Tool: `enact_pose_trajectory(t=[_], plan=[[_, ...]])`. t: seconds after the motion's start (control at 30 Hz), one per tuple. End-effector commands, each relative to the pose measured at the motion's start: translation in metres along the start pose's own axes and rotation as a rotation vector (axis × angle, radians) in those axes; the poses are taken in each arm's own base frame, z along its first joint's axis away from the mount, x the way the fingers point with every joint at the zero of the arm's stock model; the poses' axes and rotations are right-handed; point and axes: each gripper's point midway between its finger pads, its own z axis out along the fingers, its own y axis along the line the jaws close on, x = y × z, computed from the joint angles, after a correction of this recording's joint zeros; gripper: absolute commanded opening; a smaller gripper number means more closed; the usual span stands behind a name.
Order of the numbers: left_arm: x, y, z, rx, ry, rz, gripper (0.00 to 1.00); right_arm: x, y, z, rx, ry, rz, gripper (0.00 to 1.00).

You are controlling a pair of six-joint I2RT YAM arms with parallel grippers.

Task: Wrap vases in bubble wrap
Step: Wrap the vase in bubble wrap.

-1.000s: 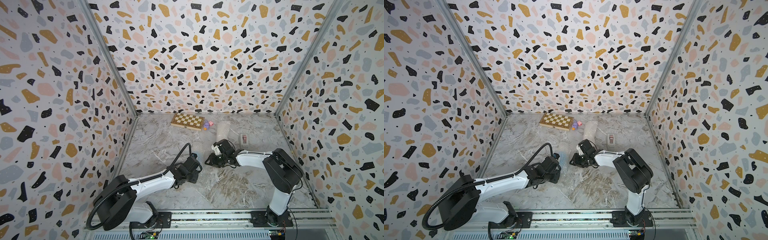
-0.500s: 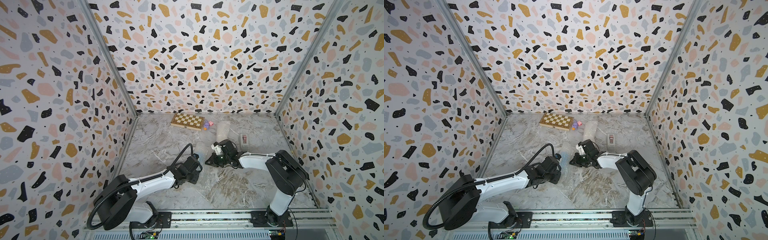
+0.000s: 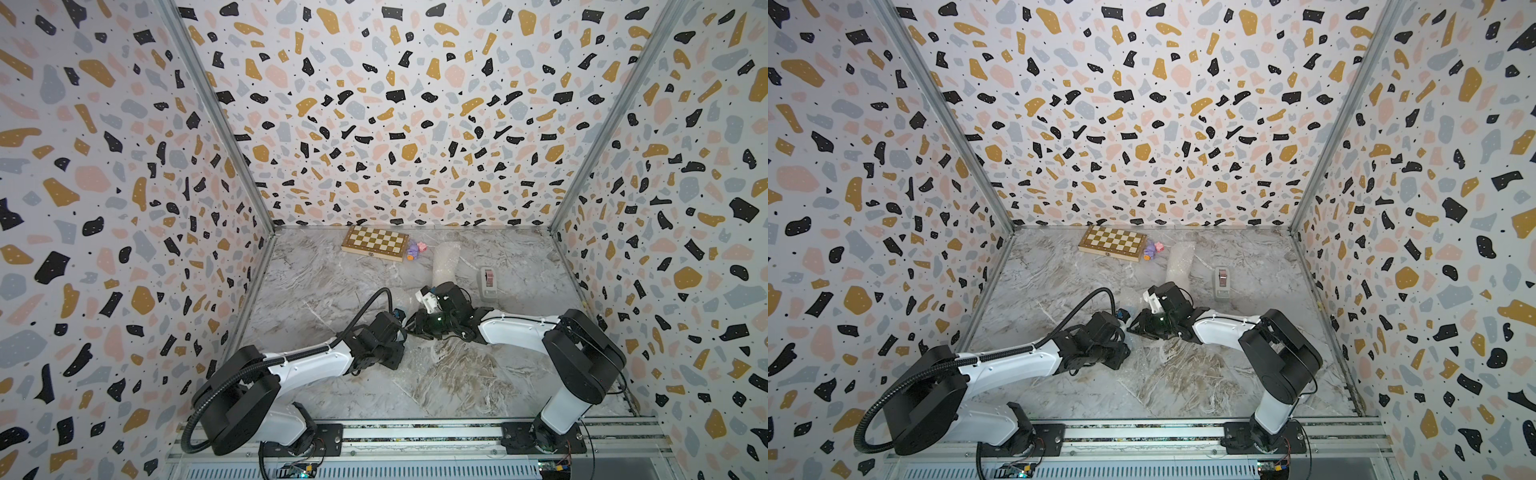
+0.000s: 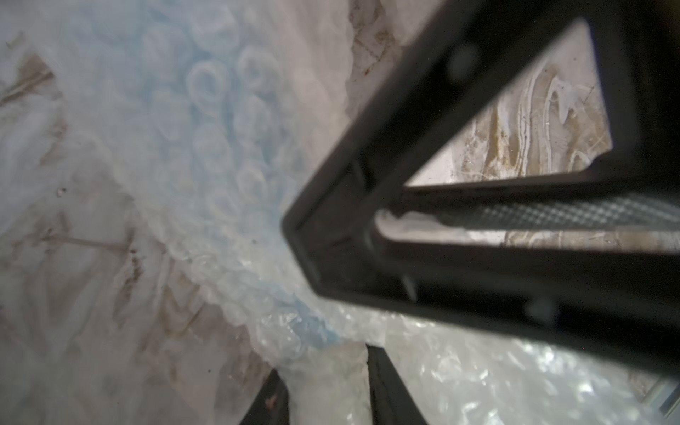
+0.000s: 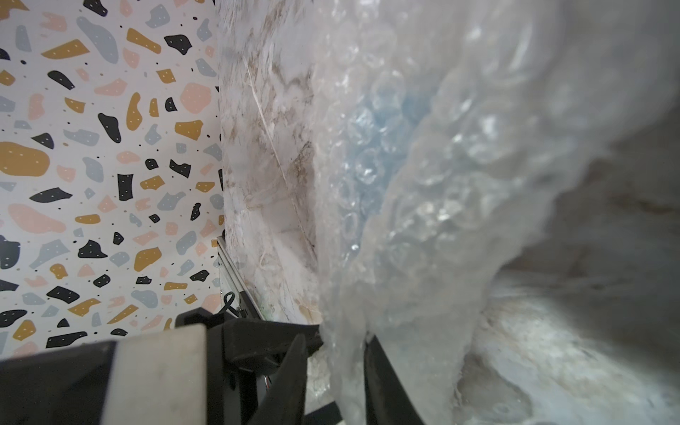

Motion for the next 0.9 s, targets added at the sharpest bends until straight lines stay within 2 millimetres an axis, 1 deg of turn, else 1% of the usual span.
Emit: enact_pose_trajectory(t=[0.0, 0.1, 0.17, 0.2, 0.3, 0.37, 0.53, 0.57, 0.63, 0.67, 0.7, 0.73, 0.8, 0.87], plan=[[-0.009, -0.002, -0.001, 0.019, -0.041, -0.007, 0.36, 0.000, 0.010, -0.002, -0.037, -0.015, -0.002, 0.29], [-0.009, 0.001, -0.005, 0.043, -0.065, -0.047, 0.44, -0.001, 0.015, -0.003, -0.058, -0.020, 0.017, 0.29], [-0.010, 0.004, -0.010, 0.045, -0.076, -0.068, 0.54, -0.002, 0.013, -0.002, -0.036, -0.023, 0.027, 0.28], [-0.011, 0.006, -0.013, 0.043, -0.084, -0.077, 0.55, -0.002, 0.007, -0.001, -0.011, -0.019, 0.040, 0.27], [-0.012, 0.012, -0.024, 0.046, -0.117, -0.129, 0.58, -0.001, 0.002, 0.003, 0.004, -0.010, 0.051, 0.24], [-0.009, 0.017, -0.029, 0.054, -0.128, -0.171, 0.60, 0.000, 0.002, 0.004, -0.001, -0.010, 0.054, 0.20], [-0.006, 0.030, -0.042, 0.057, -0.177, -0.274, 0.64, 0.000, 0.006, 0.007, -0.007, -0.004, 0.054, 0.19], [-0.008, 0.030, -0.044, 0.062, -0.183, -0.288, 0.65, 0.000, 0.006, 0.008, -0.006, -0.003, 0.055, 0.19], [-0.015, 0.024, -0.048, 0.092, -0.194, -0.284, 0.73, 0.000, 0.008, 0.010, -0.009, -0.002, 0.057, 0.19], [-0.018, 0.021, -0.048, 0.104, -0.201, -0.269, 0.75, 0.001, 0.008, 0.011, -0.008, 0.000, 0.057, 0.18], [-0.019, 0.021, -0.047, 0.106, -0.213, -0.261, 0.81, 0.001, 0.009, 0.012, -0.010, 0.003, 0.058, 0.18], [-0.019, 0.023, -0.044, 0.103, -0.226, -0.257, 0.84, 0.001, 0.010, 0.012, -0.013, 0.001, 0.057, 0.18], [-0.024, 0.021, -0.042, 0.124, -0.255, -0.233, 0.85, 0.001, 0.009, 0.013, -0.011, 0.001, 0.062, 0.18], [-0.025, 0.013, -0.041, 0.163, -0.257, -0.187, 0.85, 0.002, 0.013, 0.013, -0.026, 0.007, 0.065, 0.18]])
